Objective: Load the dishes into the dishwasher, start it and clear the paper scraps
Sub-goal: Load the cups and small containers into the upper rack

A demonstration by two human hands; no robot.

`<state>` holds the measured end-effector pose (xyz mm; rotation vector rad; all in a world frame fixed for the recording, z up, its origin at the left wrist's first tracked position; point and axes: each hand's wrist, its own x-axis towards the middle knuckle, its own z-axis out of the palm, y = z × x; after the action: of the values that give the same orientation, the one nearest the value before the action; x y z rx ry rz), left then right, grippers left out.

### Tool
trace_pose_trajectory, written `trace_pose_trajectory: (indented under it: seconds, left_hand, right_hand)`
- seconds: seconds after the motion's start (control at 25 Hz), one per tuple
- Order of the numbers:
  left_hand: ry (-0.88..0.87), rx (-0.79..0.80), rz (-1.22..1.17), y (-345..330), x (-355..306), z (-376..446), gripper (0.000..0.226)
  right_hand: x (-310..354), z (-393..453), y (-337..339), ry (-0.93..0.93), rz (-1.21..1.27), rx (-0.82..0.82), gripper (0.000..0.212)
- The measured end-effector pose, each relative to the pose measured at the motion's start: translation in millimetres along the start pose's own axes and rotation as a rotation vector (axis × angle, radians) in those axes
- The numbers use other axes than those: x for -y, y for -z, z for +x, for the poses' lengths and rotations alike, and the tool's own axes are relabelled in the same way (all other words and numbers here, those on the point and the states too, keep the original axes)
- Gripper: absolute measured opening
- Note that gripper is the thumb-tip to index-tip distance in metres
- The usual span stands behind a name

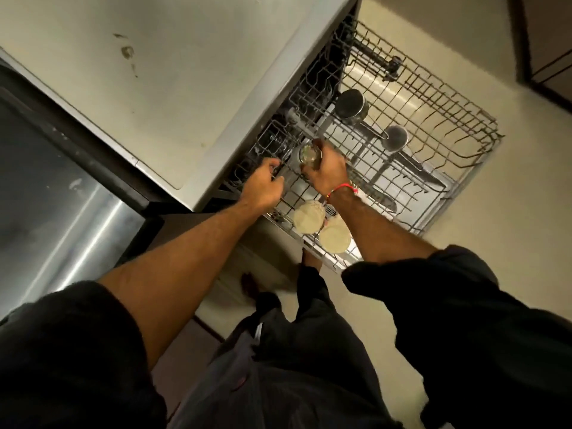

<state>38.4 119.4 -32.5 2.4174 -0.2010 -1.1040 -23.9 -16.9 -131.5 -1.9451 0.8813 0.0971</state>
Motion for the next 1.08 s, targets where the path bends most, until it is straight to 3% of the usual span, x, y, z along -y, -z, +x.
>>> trace_pose_trajectory:
  seconds: [0.28, 0.64, 0.92, 1.08]
  left_hand:
    - [-0.002, 0.130, -0.011, 6, 16, 15, 0.040]
    - [0.015, 0.209, -0.050, 11, 45, 24, 0.035]
    - [-0.104, 0.130, -0.017, 16, 52, 0, 0.034]
    - [-0.305, -0.076, -0.088, 23, 64, -34, 0.026]
  right_hand:
    - [-10, 82, -62, 0.130, -0.336, 0.165, 0.071]
    - [-22, 91, -71, 0.163, -0.748, 0.185, 0.070]
    - [-23, 34, -32, 0.196, -0.520, 0.007, 0.060]
    - [-2, -34, -27, 0.287, -0.242, -0.063, 0.039]
